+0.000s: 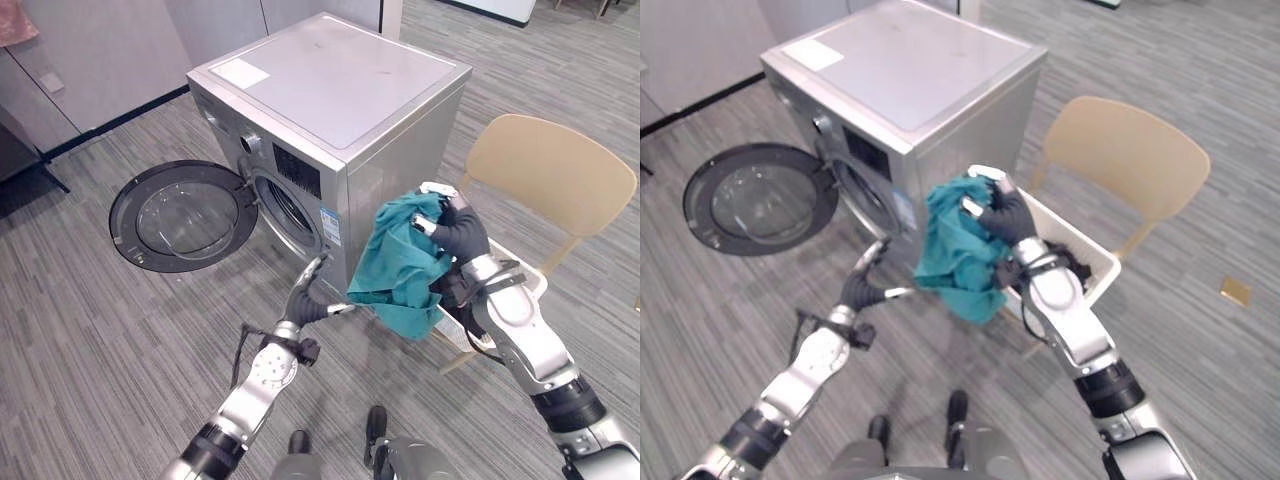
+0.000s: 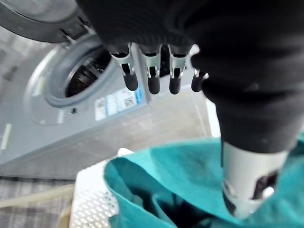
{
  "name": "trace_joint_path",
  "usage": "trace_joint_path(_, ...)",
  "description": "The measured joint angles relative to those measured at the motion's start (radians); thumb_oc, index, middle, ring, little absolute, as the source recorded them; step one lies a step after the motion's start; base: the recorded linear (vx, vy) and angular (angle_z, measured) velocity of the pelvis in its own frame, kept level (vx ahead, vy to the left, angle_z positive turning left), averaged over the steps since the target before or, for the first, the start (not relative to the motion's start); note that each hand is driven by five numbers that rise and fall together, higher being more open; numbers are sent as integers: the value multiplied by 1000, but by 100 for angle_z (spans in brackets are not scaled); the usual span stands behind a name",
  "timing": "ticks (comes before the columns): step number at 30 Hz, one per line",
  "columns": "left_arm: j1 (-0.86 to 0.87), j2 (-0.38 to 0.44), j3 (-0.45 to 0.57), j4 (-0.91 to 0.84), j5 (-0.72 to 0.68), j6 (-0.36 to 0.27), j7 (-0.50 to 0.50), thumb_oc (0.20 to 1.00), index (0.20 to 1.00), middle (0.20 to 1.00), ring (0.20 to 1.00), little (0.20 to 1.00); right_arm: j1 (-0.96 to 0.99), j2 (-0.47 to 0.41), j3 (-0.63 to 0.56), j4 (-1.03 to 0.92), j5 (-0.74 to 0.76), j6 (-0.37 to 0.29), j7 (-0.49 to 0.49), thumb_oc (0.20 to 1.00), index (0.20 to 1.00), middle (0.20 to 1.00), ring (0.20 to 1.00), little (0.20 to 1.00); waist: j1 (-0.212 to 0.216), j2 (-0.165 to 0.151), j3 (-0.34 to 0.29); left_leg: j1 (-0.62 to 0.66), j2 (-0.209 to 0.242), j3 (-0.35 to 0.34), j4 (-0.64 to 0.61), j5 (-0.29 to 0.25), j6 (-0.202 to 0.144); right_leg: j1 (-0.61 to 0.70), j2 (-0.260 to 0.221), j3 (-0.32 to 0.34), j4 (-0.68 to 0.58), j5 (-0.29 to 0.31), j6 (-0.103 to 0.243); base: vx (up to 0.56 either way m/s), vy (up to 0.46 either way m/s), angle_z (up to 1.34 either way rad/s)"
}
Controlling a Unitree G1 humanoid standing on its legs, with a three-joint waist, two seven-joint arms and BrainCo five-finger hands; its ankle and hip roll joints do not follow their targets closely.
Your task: Grab the laundry basket,head to the washer,open it,put in the laundry and shut it.
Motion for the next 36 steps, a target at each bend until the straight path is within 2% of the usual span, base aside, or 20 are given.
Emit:
trace_joint_path(1, -3, 6, -1, -2, 4, 2, 4, 1000, 1000, 1000, 1000, 1000, -2, 10, 23, -4, 0, -1, 1, 200, 200, 200, 200, 200, 8, -19, 0, 1, -3, -15, -2, 26, 1, 1, 3, 12, -11, 3, -3, 114, 157, -43)
trace_joint_path(3, -16, 6, -28, -1, 5, 8, 8, 1000, 1000, 1000, 1000, 1000, -2, 22, 73, -12, 1, -1, 3, 200, 200, 200, 200, 200, 2, -36, -4, -1, -17, -12, 17, 27, 2, 10, 1, 24, -38, 9, 7, 59, 104, -28)
trace_joint_path(4, -36, 0, -57, -1, 6, 8, 10, 1000, 1000, 1000, 1000, 1000, -5, 36, 108, -12, 3, -1, 5, 200, 200, 200, 200, 200, 0, -38, -6, 3, -25, -7, 23, 27, 3, 20, -1, 30, -60, 3, 18, 45, 95, -29)
trace_joint_path(5, -48, -9, -70, 1, 8, 8, 12, 1000, 1000, 1000, 1000, 1000, -8, 48, 128, -11, 11, -2, 5, 200, 200, 200, 200, 200, 5, -22, -9, -8, 1, -8, 17, 30, 17, 22, 7, 25, -52, -11, 36, 42, 94, -34)
trace_joint_path(6, -57, -23, -75, 1, 9, 8, 13, 1000, 1000, 1000, 1000, 1000, -14, 54, 138, -11, 18, -3, 8, 200, 200, 200, 200, 200, 10, -8, -8, -16, 22, 14, 21, 49, 29, -15, 19, 21, 27, -28, 7, 35, 90, -12)
trace_joint_path(7, -61, -30, -84, 1, 10, 9, 22, 1000, 1000, 1000, 1000, 1000, -16, 74, 142, -8, 21, -3, 8, 200, 200, 200, 200, 200, 2, -8, -14, -23, 31, 18, 23, 55, 37, -64, -9, 26, 260, -90, 4, 32, 84, 12)
trace_joint_path(8, -62, -29, -99, 0, 10, 8, 28, 1000, 1000, 1000, 1000, 1000, -17, 76, 142, -8, 23, -4, 8, 200, 200, 200, 200, 200, -1, -23, -24, -20, 19, 23, 22, 58, 36, -57, -39, 38, 307, -123, 30, 20, 53, 29)
trace_joint_path(9, -60, -19, -113, 0, 10, 9, 32, 1000, 1000, 1000, 1000, 1000, -19, 79, 143, -7, 39, -4, 9, 200, 200, 200, 200, 200, 3, -58, -47, -22, -7, 34, 20, 67, 28, -28, -68, 88, 271, -183, 49, 18, 49, 16)
trace_joint_path(10, -62, -18, -114, 8, 10, 10, 40, 200, 200, 200, 200, 200, -27, 88, 144, -4, 48, -4, 10, 200, 200, 200, 200, 200, 9, -54, -47, -22, -6, 31, 22, 75, 17, -17, -54, 103, 250, -177, 20, 24, 71, -8)
trace_joint_path(11, -64, -13, -111, 9, 10, 10, 51, 200, 200, 200, 200, 200, -26, 114, 155, -2, 63, -4, 9, 200, 200, 200, 200, 200, 9, -46, -48, -12, 8, 32, 19, 86, 16, 16, -39, 105, 194, -146, 28, 29, 87, -23)
trace_joint_path(14, -73, -12, -111, 28, 9, 11, 66, 200, 200, 200, 200, 200, 15, 143, 187, -2, 94, -4, 14, 200, 200, 200, 200, 200, 1, -45, -64, -8, 14, 41, 11, 97, 7, 33, -31, 110, 152, -118, 31, 10, 47, -15)
trace_joint_path(15, -72, -20, -111, 28, 9, 11, 66, 200, 200, 200, 200, 200, 30, 141, 192, -2, 102, -4, 15, 398, 398, 398, 398, 398, -6, -43, -66, -6, 10, 46, 8, 97, 7, 36, -35, 114, 143, -115, 34, -8, 53, -6)
trace_joint_path(16, -68, -19, -110, 28, 8, 11, 66, 200, 200, 200, 200, 200, 47, 142, 188, -1, 118, -5, 18, 906, 906, 906, 906, 906, -10, -41, -68, -3, 6, 47, 1, 100, 9, 43, -37, 115, 132, -109, 40, -13, 42, -2)
trace_joint_path(17, -58, -18, -102, 28, 8, 11, 66, 200, 200, 200, 200, 200, 71, 141, 186, 6, 125, -5, 26, 1000, 1000, 1000, 1000, 1000, -17, -38, -70, 5, 6, 47, -3, 100, 9, 59, -38, 115, 118, -97, 42, 0, 0, 0)
trace_joint_path(21, 7, -18, -32, 28, 3, 16, 63, 200, 200, 200, 200, 200, 133, 69, 166, 16, 76, 12, 45, 1000, 1000, 1000, 1000, 1000, -23, -20, -91, 30, 2, 59, -23, 101, 11, 103, -48, 115, 60, -81, 59, 0, 0, 0)
trace_joint_path(24, 84, 1, 56, 28, -4, 16, 46, 200, 200, 200, 200, 200, 191, 24, 93, 23, -16, 22, 50, 1000, 1000, 1000, 1000, 1000, -21, -9, -111, 35, -6, 60, -37, 104, 16, 124, -55, 119, 16, -62, 69, -3, -1, 1)
trace_joint_path(29, 251, 66, 174, 63, -12, 14, 2, 200, 200, 200, 200, 200, 361, -122, -68, 47, -248, 37, 47, 1000, 1000, 1000, 1000, 1000, -20, 1, -116, 44, -12, 59, -42, 104, 16, 145, -61, 115, -18, -57, 76, -26, -24, 4)
trace_joint_path(32, 302, 59, 229, 133, -13, 24, -18, 200, 200, 200, 200, 200, 448, -128, -131, 117, -345, 49, 43, 1000, 1000, 1000, 1000, 1000, -23, 3, -118, 53, -13, 54, -43, 103, 16, 159, -62, 110, -28, -57, 76, -10, -10, 4)
trace_joint_path(33, 341, 60, 246, 203, -13, 46, -37, 200, 200, 200, 200, 200, 520, -131, -143, 199, -404, 74, 47, 1000, 1000, 1000, 1000, 1000, -23, 13, -116, 55, -11, 55, -43, 100, 20, 163, -60, 109, -33, -60, 80, -43, -40, -2)
trace_joint_path(36, 405, 38, 295, 309, -14, 56, -58, 200, 200, 200, 200, 200, 587, -108, -143, 401, -479, 87, 58, 1000, 1000, 1000, 1000, 1000, -22, 27, -114, 54, -10, 57, -43, 97, 21, 160, -60, 110, -32, -61, 80, -23, -23, -1)
